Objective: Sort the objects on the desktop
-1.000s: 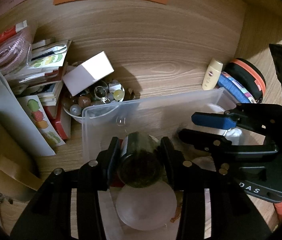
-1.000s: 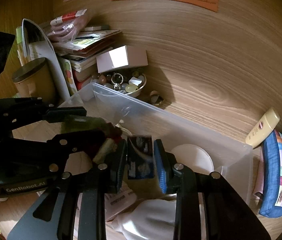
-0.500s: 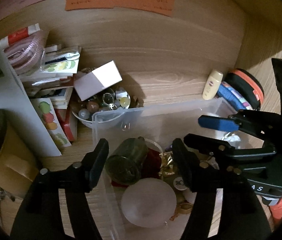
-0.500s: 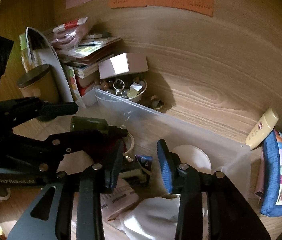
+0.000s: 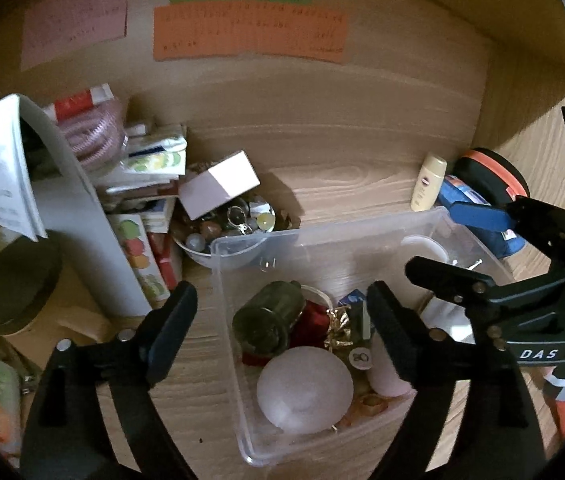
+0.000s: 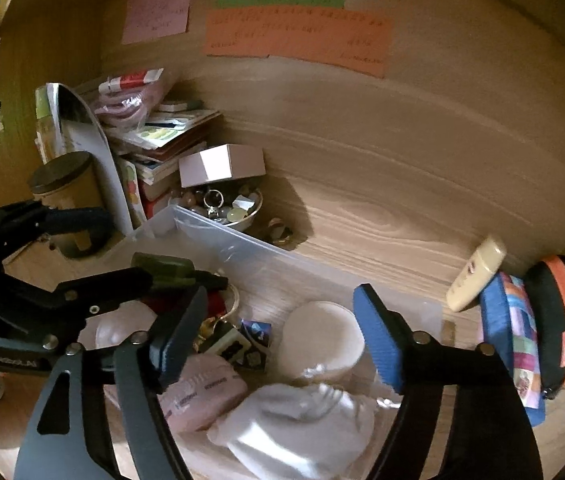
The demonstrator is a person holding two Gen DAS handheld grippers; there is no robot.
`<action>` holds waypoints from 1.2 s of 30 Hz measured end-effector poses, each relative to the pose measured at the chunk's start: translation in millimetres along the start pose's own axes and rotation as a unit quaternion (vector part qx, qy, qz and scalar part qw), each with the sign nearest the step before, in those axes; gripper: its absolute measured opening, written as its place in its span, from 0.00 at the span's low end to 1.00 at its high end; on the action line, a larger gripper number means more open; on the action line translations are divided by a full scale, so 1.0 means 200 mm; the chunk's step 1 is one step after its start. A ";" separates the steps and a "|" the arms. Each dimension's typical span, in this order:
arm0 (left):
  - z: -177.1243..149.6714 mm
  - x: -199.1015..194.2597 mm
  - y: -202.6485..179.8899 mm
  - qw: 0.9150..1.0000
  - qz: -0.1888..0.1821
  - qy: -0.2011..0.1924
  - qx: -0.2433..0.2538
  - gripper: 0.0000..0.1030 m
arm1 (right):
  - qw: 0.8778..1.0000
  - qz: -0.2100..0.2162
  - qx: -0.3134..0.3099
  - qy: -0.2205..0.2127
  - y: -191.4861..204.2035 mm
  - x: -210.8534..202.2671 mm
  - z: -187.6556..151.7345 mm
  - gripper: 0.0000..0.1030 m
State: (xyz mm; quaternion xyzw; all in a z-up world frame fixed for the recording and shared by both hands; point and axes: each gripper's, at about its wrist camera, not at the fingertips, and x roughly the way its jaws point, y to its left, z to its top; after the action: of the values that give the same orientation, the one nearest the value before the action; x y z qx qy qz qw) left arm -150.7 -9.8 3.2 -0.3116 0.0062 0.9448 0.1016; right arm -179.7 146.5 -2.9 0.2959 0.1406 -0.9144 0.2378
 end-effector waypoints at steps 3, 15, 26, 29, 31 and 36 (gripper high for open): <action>0.00 -0.05 -0.01 1.000 0.004 -0.007 -0.002 0.90 | 1.000 -0.011 0.003 -0.007 -0.01 -0.05 -0.01 0.83; -0.04 -0.26 -0.10 0.999 0.033 -0.036 0.022 0.96 | 0.998 -0.045 -0.015 -0.030 0.04 -0.24 -0.07 0.91; -0.11 -0.45 -0.12 0.996 0.061 -0.062 0.006 0.97 | 0.996 -0.064 0.000 -0.069 0.08 -0.46 -0.12 1.00; -0.13 -0.51 -0.13 0.995 0.073 -0.071 0.001 0.98 | 0.995 -0.059 0.008 -0.078 0.09 -0.51 -0.13 1.00; -0.15 -0.54 -0.14 0.994 0.074 -0.075 -0.005 0.98 | 0.995 -0.057 0.016 -0.083 0.08 -0.54 -0.14 1.00; -0.17 -0.60 -0.15 0.994 0.073 -0.081 -0.017 0.98 | 0.993 -0.061 0.031 -0.091 0.07 -0.61 -0.19 1.00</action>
State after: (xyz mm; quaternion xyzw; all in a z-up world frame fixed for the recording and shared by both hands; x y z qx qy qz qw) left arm -30.8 -5.2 47.4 -0.2341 0.0042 0.9718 0.0274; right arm -67.2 191.9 38.9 0.2095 0.1078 -0.9542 0.1841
